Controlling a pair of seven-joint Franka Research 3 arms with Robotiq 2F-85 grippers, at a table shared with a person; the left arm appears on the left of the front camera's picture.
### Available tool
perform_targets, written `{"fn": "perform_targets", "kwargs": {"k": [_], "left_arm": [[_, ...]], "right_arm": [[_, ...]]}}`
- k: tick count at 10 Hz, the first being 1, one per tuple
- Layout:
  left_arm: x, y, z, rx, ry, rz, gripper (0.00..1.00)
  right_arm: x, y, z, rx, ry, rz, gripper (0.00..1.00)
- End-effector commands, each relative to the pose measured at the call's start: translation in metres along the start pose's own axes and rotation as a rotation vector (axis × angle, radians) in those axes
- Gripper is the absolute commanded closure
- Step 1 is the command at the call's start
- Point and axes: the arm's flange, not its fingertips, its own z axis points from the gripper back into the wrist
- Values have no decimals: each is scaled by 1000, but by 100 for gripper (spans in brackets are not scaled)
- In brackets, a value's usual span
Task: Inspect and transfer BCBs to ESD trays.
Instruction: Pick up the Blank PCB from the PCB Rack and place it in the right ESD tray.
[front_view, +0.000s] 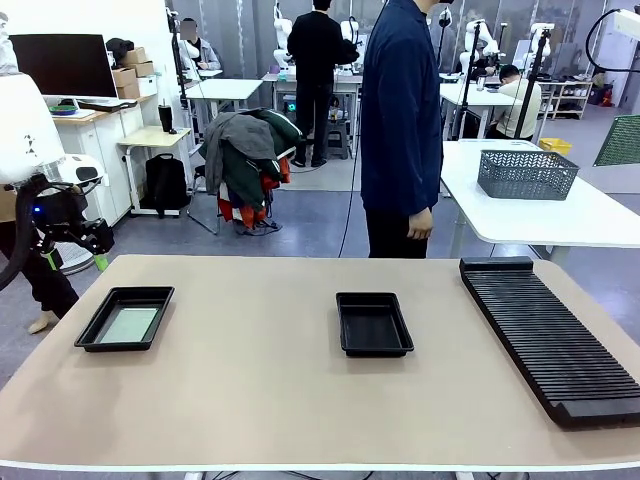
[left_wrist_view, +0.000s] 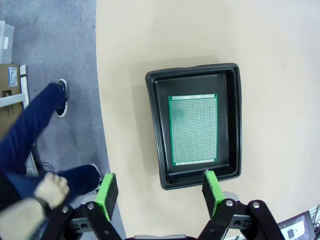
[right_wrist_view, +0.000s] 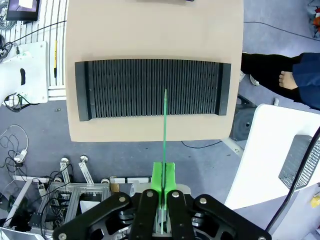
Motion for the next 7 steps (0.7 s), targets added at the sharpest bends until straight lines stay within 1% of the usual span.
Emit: {"fn": "perform_targets", "kwargs": {"k": [1,2,3,5,6,7], "left_arm": [[-1,0,-2,-5,-7,2,10],[-1,0,-2,-5,-7,2,10],[-1,0,-2,-5,-7,2,10],[-1,0,-2,-5,-7,2,10],[-1,0,-2,-5,-7,2,10],[-1,0,-2,-5,-7,2,10]], "right_arm": [[0,0,0,0,0,0,97],[9,-8,-14,29,-17,-119,97],[16,-12,-24,67,-53,-210,97],[29,-9,-46,140,-122,-437,97],[37,-4,-59,193,-223,-560,97],[47,5,-72,230,-248,-664,97]]}}
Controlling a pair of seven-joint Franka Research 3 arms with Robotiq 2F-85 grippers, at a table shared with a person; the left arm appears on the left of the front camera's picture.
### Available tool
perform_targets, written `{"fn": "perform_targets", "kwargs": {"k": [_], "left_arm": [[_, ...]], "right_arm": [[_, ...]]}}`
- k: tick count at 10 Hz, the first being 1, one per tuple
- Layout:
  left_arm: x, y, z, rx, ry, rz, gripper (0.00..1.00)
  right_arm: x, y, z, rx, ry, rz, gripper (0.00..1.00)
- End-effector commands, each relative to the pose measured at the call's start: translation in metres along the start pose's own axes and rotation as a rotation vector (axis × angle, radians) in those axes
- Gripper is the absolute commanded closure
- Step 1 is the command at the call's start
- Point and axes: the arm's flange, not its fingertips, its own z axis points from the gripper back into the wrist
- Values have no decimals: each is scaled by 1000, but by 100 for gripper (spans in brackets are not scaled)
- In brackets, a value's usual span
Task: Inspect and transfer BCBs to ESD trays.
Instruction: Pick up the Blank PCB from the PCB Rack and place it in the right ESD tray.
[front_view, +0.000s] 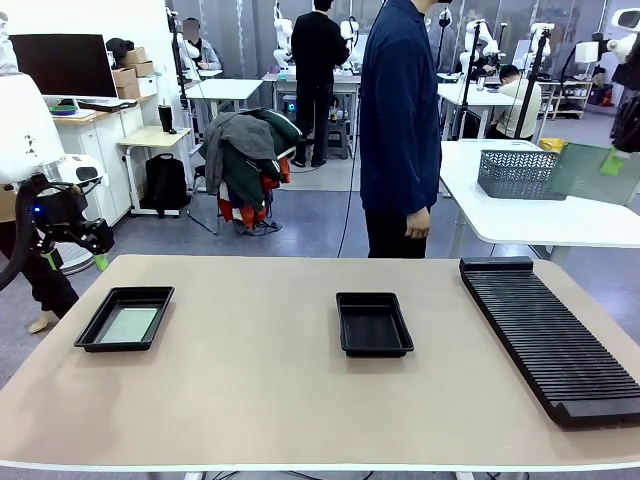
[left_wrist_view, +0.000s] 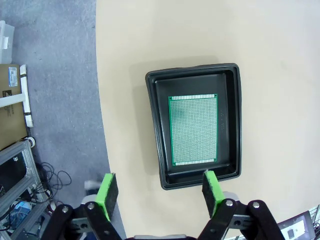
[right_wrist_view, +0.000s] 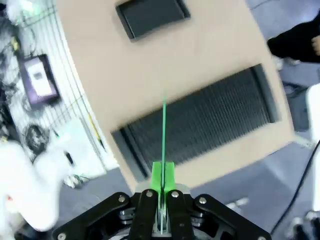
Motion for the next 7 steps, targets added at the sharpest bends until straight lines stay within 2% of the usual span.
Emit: {"fn": "perform_targets", "kwargs": {"k": [1,3,7], "left_arm": [[-1,0,-2,-5,-7,2,10],[-1,0,-2,-5,-7,2,10],[-1,0,-2,-5,-7,2,10]], "right_arm": [[10,25,-27,59,-136,-235,97],[23,43,-74,169,-244,-485,97],[60,67,-169,318,-421,-811,97]]}}
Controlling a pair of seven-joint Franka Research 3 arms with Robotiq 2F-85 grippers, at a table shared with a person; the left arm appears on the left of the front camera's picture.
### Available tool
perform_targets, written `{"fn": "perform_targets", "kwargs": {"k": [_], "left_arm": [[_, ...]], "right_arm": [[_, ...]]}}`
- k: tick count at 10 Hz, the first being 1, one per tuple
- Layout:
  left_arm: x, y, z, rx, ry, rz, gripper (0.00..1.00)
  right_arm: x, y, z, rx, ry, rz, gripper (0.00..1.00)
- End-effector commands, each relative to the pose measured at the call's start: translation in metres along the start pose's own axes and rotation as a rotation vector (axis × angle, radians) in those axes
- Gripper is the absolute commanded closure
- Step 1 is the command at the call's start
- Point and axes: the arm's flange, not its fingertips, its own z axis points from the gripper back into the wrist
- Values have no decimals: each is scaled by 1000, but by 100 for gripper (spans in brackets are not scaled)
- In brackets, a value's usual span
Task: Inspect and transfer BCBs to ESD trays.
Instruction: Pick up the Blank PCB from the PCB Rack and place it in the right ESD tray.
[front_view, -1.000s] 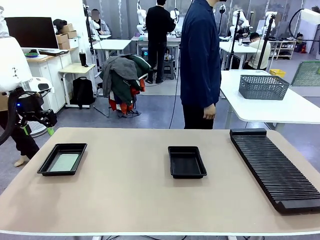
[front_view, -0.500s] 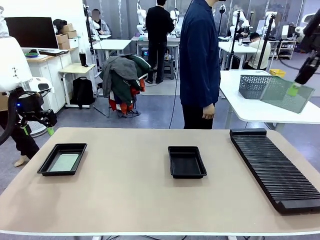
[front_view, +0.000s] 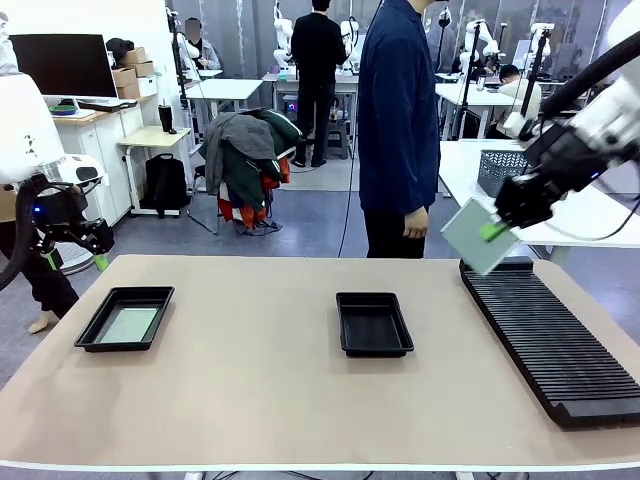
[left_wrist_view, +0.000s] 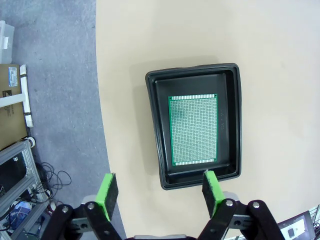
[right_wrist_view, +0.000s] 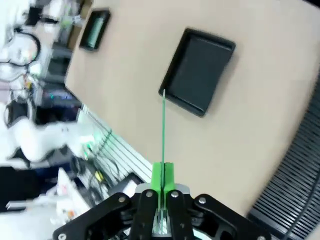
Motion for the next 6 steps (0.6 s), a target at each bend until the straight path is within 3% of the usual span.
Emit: {"fn": "perform_targets", "kwargs": {"k": [1,4,6], "left_arm": [[-1,0,-2,-5,-7,2,10],[-1,0,-2,-5,-7,2,10],[-1,0,-2,-5,-7,2,10]], "right_arm": [[-2,9,-47,51,-128,-91,97],[1,11,-112,107,-174,-169,97],[10,6,-152,143,-151,-188,97]]}}
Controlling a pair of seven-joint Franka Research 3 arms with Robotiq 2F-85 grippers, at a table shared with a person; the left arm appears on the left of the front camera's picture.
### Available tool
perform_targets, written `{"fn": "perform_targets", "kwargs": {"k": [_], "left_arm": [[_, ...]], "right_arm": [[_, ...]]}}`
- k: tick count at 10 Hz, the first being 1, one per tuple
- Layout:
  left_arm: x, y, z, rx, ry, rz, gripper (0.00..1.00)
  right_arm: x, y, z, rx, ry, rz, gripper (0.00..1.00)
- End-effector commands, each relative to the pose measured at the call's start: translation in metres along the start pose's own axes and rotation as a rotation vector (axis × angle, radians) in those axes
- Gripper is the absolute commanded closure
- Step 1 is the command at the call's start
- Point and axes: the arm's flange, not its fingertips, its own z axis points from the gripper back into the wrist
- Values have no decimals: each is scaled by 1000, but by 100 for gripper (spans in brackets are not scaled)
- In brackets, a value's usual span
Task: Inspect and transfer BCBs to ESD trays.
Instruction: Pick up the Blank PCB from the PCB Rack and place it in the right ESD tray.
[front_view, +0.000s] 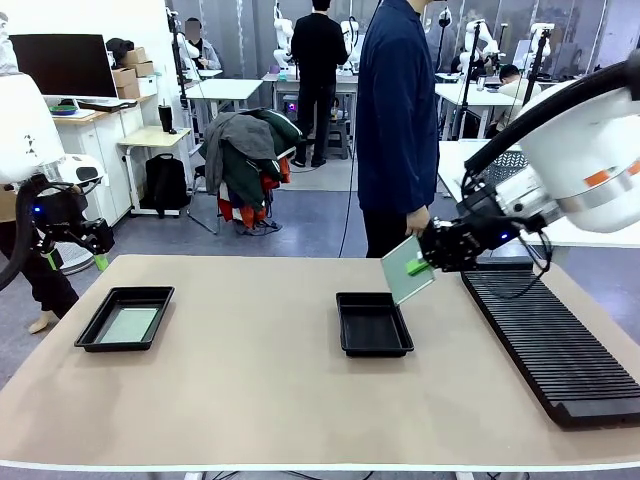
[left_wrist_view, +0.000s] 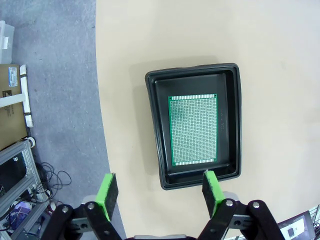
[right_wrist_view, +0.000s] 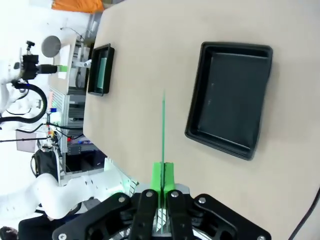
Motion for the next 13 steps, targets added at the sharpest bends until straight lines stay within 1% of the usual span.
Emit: {"fn": "perform_targets", "kwargs": {"k": [1,4,7,10,13], "left_arm": [[-1,0,-2,-5,-7,3,10],[-1,0,-2,-5,-7,3,10],[-1,0,-2,-5,-7,3,10],[-1,0,-2,-5,-7,3,10],[-1,0,-2,-5,-7,3,10]], "right_arm": [[13,-9,-39,34,-7,-9,97],[23,-23,-78,32,-12,-74,97],[35,-42,-103,32,0,-84,97],[40,-61,-113,25,14,-93,97],[53,-76,-129,21,20,-98,97]]}}
